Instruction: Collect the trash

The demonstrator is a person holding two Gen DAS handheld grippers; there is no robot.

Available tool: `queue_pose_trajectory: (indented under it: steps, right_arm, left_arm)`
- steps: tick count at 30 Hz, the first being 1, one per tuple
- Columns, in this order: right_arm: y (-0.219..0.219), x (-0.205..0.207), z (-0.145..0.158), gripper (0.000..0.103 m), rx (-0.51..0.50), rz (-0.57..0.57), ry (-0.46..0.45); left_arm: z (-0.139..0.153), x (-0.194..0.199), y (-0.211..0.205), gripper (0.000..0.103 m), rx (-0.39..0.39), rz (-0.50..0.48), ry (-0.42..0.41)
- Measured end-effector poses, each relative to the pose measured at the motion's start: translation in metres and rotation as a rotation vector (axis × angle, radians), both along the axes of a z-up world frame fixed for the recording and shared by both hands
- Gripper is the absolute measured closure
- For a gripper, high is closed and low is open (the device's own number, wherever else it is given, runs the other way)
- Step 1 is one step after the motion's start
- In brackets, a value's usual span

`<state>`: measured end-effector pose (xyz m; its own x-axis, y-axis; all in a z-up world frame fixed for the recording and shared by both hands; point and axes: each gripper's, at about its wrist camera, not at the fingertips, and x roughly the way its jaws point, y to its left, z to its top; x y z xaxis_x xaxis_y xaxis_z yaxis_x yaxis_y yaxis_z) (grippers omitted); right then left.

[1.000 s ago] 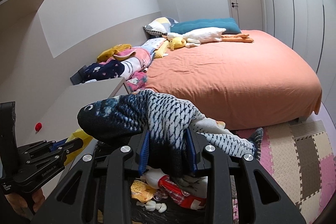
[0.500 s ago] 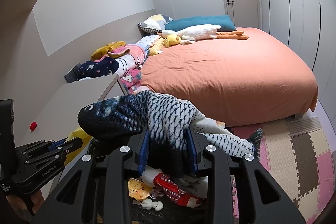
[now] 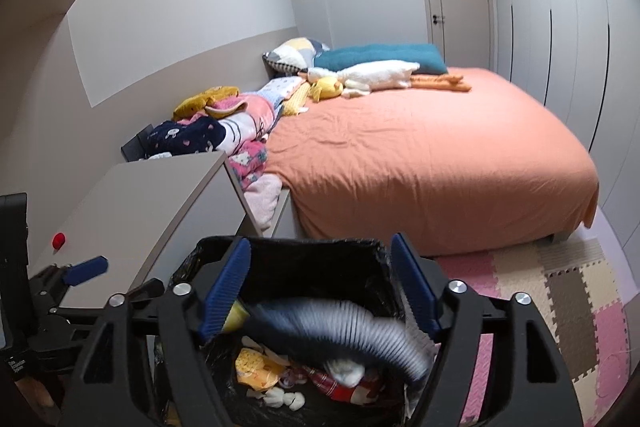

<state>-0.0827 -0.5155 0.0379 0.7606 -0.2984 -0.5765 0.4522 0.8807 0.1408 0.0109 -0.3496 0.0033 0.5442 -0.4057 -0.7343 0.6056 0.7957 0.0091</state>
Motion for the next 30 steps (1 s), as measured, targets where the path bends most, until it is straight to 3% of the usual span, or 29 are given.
queue_pose_trajectory:
  steps: [30]
  right_arm:
    - [0.0012,-0.0038,-0.0033,0.028,0.018,0.016,0.003]
  left_arm:
    - [-0.0062,0.0049,0.0068,0.006,-0.016,0.008,0.049]
